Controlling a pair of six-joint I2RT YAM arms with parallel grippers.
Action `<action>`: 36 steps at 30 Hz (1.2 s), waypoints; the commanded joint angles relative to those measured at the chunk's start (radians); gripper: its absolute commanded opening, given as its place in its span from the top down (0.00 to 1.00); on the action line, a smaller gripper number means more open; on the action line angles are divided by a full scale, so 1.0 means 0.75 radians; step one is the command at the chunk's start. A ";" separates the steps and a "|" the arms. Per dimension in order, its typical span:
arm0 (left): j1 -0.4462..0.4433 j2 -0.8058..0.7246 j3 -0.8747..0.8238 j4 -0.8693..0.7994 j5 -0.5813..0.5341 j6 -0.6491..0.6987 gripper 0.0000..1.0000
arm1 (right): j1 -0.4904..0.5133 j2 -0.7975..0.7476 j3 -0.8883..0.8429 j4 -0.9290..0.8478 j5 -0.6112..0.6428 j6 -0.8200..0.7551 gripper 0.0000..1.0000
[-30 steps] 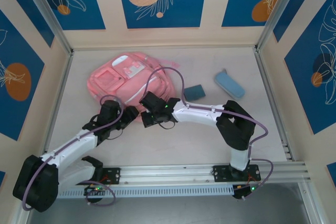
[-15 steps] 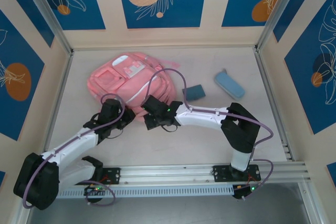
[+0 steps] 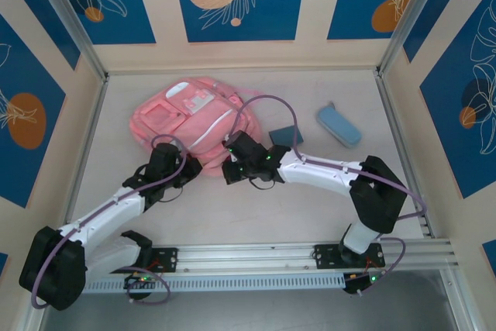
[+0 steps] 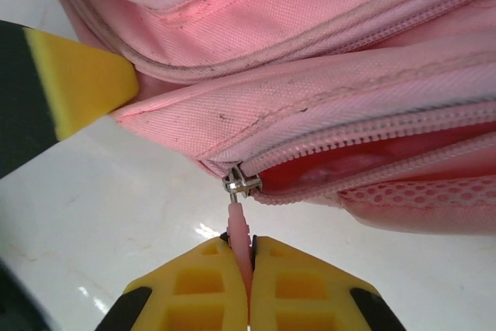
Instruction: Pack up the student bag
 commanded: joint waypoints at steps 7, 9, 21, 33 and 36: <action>0.038 0.002 0.018 -0.181 -0.208 0.101 1.00 | -0.137 -0.101 -0.031 -0.178 0.072 0.037 1.00; 0.038 0.002 0.026 -0.165 -0.178 0.111 1.00 | -0.136 -0.079 -0.009 -0.220 0.103 0.032 1.00; 0.038 -0.009 0.108 -0.107 -0.002 0.176 1.00 | -0.045 -0.038 0.116 -0.377 0.396 -0.048 0.58; 0.037 -0.035 0.222 -0.156 0.083 0.162 1.00 | 0.182 0.126 0.265 -0.328 0.472 -0.092 0.45; 0.038 -0.037 0.256 -0.187 0.085 0.162 1.00 | 0.209 0.189 0.317 -0.356 0.583 -0.039 0.48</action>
